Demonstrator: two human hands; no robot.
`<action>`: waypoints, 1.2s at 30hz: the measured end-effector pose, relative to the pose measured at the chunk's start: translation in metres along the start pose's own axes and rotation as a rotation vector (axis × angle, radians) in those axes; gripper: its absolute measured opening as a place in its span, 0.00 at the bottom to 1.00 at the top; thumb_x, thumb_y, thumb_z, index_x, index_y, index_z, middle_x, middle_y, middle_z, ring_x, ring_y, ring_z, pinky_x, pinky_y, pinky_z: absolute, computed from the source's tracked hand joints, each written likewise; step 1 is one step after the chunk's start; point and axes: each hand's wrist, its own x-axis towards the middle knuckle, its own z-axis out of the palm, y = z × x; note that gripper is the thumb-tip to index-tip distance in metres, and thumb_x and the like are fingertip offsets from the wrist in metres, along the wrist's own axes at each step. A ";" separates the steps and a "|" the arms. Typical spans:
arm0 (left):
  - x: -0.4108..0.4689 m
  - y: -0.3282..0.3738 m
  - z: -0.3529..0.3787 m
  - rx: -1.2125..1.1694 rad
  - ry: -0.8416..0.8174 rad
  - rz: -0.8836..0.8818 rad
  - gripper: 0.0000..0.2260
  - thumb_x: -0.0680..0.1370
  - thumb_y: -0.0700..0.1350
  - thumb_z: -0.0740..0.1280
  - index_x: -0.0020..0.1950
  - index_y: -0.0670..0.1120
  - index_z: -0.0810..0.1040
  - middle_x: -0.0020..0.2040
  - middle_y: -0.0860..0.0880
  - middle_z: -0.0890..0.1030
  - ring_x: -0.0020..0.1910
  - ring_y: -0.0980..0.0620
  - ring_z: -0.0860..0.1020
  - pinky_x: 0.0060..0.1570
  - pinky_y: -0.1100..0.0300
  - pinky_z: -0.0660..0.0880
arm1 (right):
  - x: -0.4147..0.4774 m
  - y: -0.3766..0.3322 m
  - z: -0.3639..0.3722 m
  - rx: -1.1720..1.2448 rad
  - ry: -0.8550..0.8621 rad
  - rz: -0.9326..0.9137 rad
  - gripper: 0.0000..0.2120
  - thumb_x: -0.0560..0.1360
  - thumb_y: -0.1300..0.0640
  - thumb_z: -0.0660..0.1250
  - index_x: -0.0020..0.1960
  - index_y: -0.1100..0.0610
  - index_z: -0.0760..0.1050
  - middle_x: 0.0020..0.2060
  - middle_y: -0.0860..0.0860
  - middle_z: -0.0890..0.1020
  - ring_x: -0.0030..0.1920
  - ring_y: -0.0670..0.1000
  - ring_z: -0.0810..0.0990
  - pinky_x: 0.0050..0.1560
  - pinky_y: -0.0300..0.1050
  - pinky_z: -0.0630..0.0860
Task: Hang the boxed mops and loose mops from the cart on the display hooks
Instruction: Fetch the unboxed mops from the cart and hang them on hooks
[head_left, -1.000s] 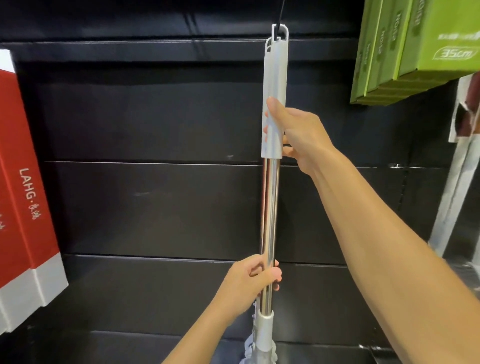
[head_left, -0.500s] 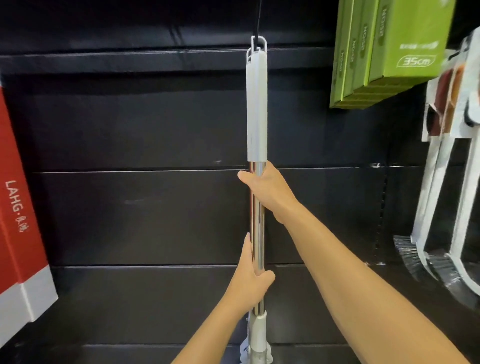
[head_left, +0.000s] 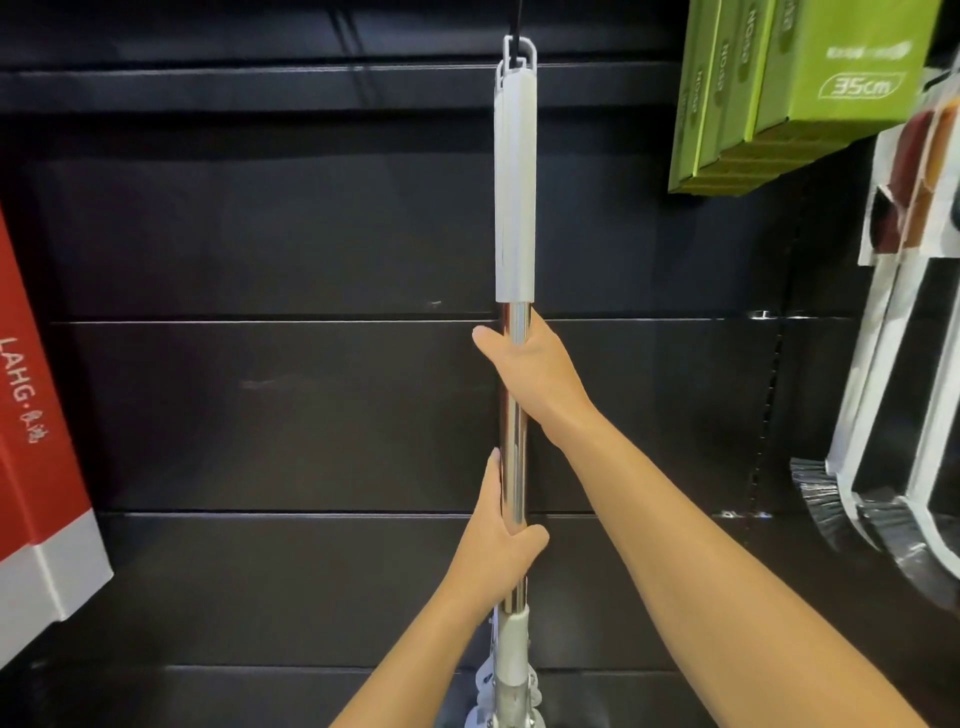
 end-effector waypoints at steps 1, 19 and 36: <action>0.001 0.000 0.000 -0.005 -0.007 -0.011 0.46 0.75 0.40 0.67 0.82 0.65 0.42 0.79 0.60 0.62 0.42 0.82 0.73 0.39 0.79 0.72 | -0.001 0.004 0.000 0.007 -0.021 0.011 0.30 0.81 0.43 0.67 0.79 0.48 0.62 0.68 0.47 0.74 0.65 0.50 0.76 0.61 0.47 0.75; 0.002 0.008 0.004 -0.019 -0.065 -0.066 0.49 0.75 0.36 0.66 0.82 0.67 0.40 0.82 0.62 0.53 0.57 0.76 0.71 0.46 0.76 0.69 | -0.003 0.019 -0.007 0.153 -0.171 0.128 0.25 0.81 0.44 0.68 0.74 0.46 0.64 0.61 0.43 0.73 0.61 0.48 0.73 0.68 0.55 0.73; -0.027 -0.039 0.025 0.009 0.018 -0.168 0.39 0.76 0.39 0.65 0.83 0.57 0.53 0.79 0.51 0.67 0.74 0.50 0.69 0.64 0.59 0.66 | -0.047 0.065 0.006 -0.148 -0.199 0.125 0.38 0.80 0.45 0.66 0.83 0.45 0.50 0.76 0.49 0.68 0.72 0.55 0.73 0.71 0.60 0.74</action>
